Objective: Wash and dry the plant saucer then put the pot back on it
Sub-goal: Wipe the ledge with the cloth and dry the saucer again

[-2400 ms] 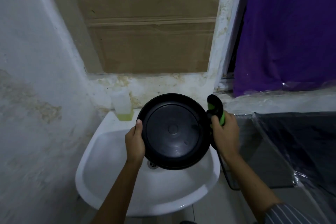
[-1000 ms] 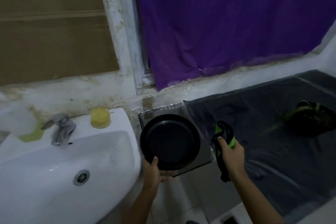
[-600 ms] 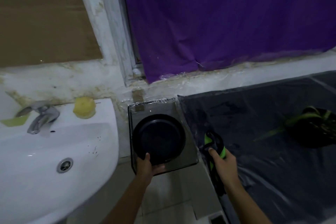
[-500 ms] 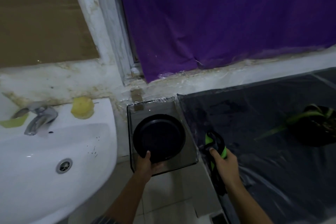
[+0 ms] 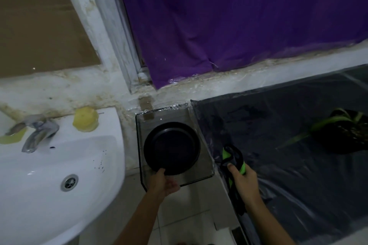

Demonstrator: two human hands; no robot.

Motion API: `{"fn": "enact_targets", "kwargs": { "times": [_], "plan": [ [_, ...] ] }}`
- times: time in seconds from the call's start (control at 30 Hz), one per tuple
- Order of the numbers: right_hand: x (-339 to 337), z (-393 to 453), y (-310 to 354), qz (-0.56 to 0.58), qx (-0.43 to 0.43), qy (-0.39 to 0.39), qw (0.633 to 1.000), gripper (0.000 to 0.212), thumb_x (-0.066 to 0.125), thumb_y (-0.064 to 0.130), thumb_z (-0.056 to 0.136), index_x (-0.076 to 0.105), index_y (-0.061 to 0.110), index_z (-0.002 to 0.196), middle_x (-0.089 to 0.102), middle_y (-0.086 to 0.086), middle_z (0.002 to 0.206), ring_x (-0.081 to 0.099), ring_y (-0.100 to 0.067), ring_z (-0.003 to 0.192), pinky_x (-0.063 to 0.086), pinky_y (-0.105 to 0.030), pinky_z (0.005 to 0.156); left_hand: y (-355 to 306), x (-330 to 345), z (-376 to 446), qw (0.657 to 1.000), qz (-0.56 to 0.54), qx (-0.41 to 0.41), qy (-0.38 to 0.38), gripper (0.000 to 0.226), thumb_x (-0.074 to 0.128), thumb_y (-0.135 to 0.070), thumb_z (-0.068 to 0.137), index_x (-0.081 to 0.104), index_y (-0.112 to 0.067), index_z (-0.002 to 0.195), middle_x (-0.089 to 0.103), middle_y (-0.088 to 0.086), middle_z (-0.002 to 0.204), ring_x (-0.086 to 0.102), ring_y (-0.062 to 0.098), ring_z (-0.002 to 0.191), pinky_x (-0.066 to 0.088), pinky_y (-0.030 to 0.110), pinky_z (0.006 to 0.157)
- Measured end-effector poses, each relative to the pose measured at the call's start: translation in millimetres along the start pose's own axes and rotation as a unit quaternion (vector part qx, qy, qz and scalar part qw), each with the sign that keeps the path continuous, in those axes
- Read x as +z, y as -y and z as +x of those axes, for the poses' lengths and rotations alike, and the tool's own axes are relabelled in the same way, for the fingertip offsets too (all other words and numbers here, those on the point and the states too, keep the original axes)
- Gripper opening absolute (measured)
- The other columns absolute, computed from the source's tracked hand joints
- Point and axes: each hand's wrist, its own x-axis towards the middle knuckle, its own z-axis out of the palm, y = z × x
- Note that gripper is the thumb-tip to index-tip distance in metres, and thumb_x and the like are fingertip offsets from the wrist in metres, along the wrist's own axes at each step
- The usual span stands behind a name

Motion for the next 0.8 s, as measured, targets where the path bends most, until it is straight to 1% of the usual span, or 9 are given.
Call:
{"fn": "enact_targets", "kwargs": {
  "times": [0.13, 0.2, 0.27, 0.37, 0.53, 0.67, 0.7, 0.73, 0.8],
  "plan": [
    [-5, -2, 2, 0.039, 0.018, -0.030, 0.999, 0.012, 0.053, 0.011, 0.094, 0.063, 0.006, 0.090, 0.064, -0.006, 0.081, 0.057, -0.023, 0.083, 0.044, -0.030, 0.069, 18, 16, -16, 1.000, 0.001, 0.004, -0.010, 0.034, 0.049, -0.029, 0.095, 0.050, -0.004, 0.118, 0.051, 0.014, 0.095, 0.053, 0.024, 0.065, 0.054, 0.032, 0.043],
    [-11, -1, -1, 0.053, 0.028, -0.059, 0.996, 0.017, 0.050, 0.016, 0.096, 0.061, 0.010, 0.109, 0.064, -0.003, 0.099, 0.056, -0.021, 0.097, 0.045, -0.032, 0.083, 24, 34, -24, 0.999, 0.039, 0.023, -0.010, 0.022, 0.045, -0.023, 0.095, 0.051, -0.005, 0.107, 0.052, 0.013, 0.087, 0.053, 0.023, 0.062, 0.050, 0.030, 0.045],
    [-18, 5, -5, 0.060, 0.038, -0.093, 0.993, 0.033, 0.047, 0.019, 0.098, 0.053, 0.005, 0.127, 0.059, -0.008, 0.123, 0.052, -0.023, 0.116, 0.041, -0.039, 0.103, 23, 53, -28, 0.994, 0.090, 0.066, 0.007, 0.011, 0.043, -0.016, 0.094, 0.051, -0.009, 0.090, 0.051, 0.008, 0.077, 0.050, 0.020, 0.057, 0.046, 0.026, 0.043],
    [-35, 20, -8, 0.083, 0.051, -0.139, 0.985, 0.043, 0.042, 0.024, 0.100, 0.042, 0.004, 0.139, 0.048, -0.012, 0.140, 0.044, -0.029, 0.129, 0.035, -0.048, 0.110, 20, 81, -29, 0.977, 0.160, 0.135, 0.029, 0.014, 0.045, -0.010, 0.093, 0.050, -0.015, 0.081, 0.049, 0.003, 0.071, 0.046, 0.015, 0.056, 0.042, 0.020, 0.039],
    [-68, 51, 5, 0.101, 0.024, -0.220, 0.970, 0.043, 0.041, 0.029, 0.100, 0.044, 0.009, 0.138, 0.052, -0.010, 0.137, 0.047, -0.028, 0.126, 0.039, -0.039, 0.105, 17, 114, -23, 0.942, 0.266, 0.199, 0.048, 0.009, 0.046, -0.012, 0.093, 0.050, -0.015, 0.085, 0.049, 0.002, 0.068, 0.046, 0.013, 0.057, 0.043, 0.022, 0.045],
    [-88, 92, 14, 0.035, -0.011, -0.231, 0.972, 0.042, 0.038, 0.031, 0.100, 0.048, 0.008, 0.134, 0.060, -0.009, 0.122, 0.056, -0.026, 0.110, 0.043, -0.033, 0.089, 13, 139, -8, 0.914, 0.330, 0.236, 0.003, 0.007, 0.048, -0.009, 0.092, 0.054, -0.007, 0.095, 0.056, 0.007, 0.088, 0.050, 0.010, 0.066, 0.039, 0.002, 0.048],
    [-92, 104, 13, 0.000, -0.013, -0.223, 0.975, 0.041, 0.037, 0.033, 0.100, 0.050, 0.008, 0.130, 0.063, -0.010, 0.111, 0.060, -0.024, 0.096, 0.043, -0.031, 0.080, 12, 147, -4, 0.906, 0.348, 0.241, -0.012, 0.012, 0.048, -0.008, 0.092, 0.056, -0.003, 0.100, 0.057, 0.012, 0.097, 0.055, 0.016, 0.074, 0.043, 0.005, 0.059],
    [-96, 116, 11, -0.042, -0.015, -0.205, 0.978, 0.040, 0.037, 0.035, 0.100, 0.051, 0.007, 0.126, 0.064, -0.013, 0.102, 0.060, -0.022, 0.084, 0.043, -0.031, 0.072, 12, 156, 1, 0.902, 0.358, 0.241, -0.031, 0.017, 0.050, -0.008, 0.091, 0.057, 0.000, 0.105, 0.058, 0.016, 0.105, 0.058, 0.024, 0.084, 0.048, 0.016, 0.073],
    [-100, 135, 2, -0.120, -0.021, -0.150, 0.981, 0.040, 0.036, 0.034, 0.100, 0.048, 0.007, 0.127, 0.063, -0.019, 0.106, 0.061, -0.031, 0.091, 0.047, -0.033, 0.076, 13, 172, 7, 0.889, 0.379, 0.249, -0.069, 0.022, 0.053, -0.008, 0.089, 0.058, 0.001, 0.109, 0.057, 0.022, 0.113, 0.057, 0.035, 0.100, 0.048, 0.036, 0.088]
  ]
}}
